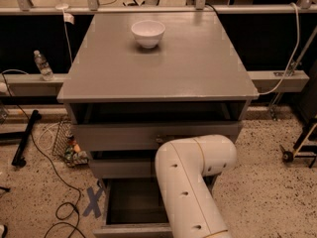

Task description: Pick rxbar blueberry from bottom drawer and place on counter

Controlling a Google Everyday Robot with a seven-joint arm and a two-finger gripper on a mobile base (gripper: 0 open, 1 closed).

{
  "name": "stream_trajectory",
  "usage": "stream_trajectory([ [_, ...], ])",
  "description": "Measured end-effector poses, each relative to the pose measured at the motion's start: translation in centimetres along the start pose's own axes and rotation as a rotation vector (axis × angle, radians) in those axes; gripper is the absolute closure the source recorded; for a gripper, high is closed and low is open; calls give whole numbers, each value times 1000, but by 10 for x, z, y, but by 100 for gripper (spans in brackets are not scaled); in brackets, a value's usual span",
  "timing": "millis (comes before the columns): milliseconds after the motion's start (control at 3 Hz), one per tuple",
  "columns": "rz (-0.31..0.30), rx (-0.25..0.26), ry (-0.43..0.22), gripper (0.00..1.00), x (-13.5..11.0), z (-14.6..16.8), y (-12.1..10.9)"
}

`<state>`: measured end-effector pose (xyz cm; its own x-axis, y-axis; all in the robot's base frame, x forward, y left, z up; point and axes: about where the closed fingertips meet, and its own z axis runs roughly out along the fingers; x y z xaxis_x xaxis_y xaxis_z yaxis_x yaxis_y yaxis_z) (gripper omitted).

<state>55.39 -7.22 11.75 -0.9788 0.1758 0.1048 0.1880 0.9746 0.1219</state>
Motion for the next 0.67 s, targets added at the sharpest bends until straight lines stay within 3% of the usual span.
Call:
stream_trajectory([
  [333,3,1,-4,100,1,-2,-2],
  [667,54,16,-62,100,9,-22,-28],
])
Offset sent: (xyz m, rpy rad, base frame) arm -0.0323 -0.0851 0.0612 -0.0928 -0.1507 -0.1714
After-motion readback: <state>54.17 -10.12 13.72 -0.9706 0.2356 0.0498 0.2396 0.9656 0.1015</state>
